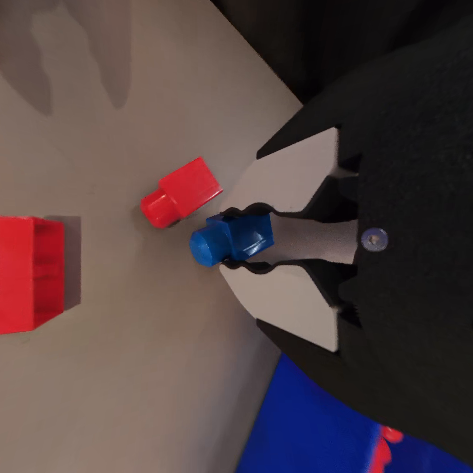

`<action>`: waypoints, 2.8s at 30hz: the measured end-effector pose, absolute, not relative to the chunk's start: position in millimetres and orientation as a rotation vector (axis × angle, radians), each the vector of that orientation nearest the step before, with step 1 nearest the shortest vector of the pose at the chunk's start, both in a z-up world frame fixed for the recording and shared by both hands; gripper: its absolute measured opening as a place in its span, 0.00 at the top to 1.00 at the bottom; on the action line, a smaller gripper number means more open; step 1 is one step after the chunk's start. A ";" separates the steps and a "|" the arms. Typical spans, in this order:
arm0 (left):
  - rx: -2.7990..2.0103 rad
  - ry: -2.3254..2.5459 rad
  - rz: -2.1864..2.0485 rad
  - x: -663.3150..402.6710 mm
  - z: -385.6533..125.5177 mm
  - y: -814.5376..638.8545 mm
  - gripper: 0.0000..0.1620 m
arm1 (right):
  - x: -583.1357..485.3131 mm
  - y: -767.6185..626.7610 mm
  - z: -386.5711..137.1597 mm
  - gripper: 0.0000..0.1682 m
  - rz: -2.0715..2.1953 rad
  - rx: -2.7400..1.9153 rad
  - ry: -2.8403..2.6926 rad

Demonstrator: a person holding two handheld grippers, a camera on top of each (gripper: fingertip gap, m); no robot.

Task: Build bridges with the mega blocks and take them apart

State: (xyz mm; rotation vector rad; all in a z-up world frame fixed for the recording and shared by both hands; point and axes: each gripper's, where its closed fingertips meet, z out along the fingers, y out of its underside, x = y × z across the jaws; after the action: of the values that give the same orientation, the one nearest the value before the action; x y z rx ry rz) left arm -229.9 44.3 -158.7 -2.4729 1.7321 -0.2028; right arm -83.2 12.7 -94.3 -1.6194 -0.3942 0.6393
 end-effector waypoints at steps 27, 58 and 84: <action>-2.552 1.048 -0.207 -230.5 -167.3 1.5 0.38 | -82.0 11.5 -93.9 0.78 0.681 -1.620 -0.375; -2.722 0.853 -0.107 -200.7 -197.2 5.2 0.41 | -80.0 12.1 -92.7 0.78 0.816 -1.619 -0.314; -2.723 0.962 -0.140 -202.2 -198.8 8.1 0.54 | -78.7 11.5 -91.9 0.78 0.846 -1.613 -0.299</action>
State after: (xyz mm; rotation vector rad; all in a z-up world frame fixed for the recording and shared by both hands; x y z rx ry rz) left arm -202.2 8.1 -198.8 -2.7232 0.9625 -0.1402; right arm -78.7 11.5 -91.9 -1.6129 -0.2986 0.8460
